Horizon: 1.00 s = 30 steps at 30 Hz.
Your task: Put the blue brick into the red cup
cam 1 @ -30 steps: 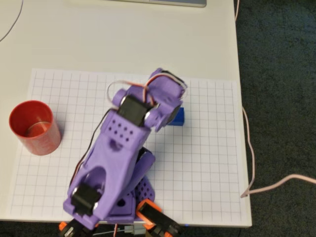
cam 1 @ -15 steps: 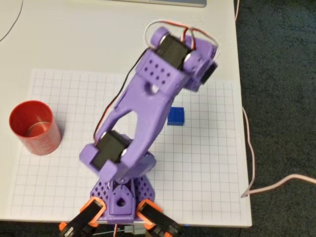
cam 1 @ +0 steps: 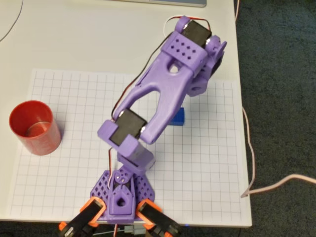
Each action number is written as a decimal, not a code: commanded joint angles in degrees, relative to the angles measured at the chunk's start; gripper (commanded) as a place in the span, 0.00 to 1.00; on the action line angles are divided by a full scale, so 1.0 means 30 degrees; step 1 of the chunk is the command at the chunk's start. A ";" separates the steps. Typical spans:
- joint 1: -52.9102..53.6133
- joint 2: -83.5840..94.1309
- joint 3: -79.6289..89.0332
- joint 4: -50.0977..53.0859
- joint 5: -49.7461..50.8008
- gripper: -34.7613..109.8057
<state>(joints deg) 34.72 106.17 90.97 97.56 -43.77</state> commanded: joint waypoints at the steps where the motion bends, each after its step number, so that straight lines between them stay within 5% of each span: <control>1: -0.0410 0.0117 0.0703 0.0264 0.1084 0.24; 10: -0.0586 -0.0439 0.1523 -0.0645 0.5391 0.24; 30: -0.1992 0.1143 0.9170 -0.5771 0.6299 0.24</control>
<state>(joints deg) 29.09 105.82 117.77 80.42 -24.61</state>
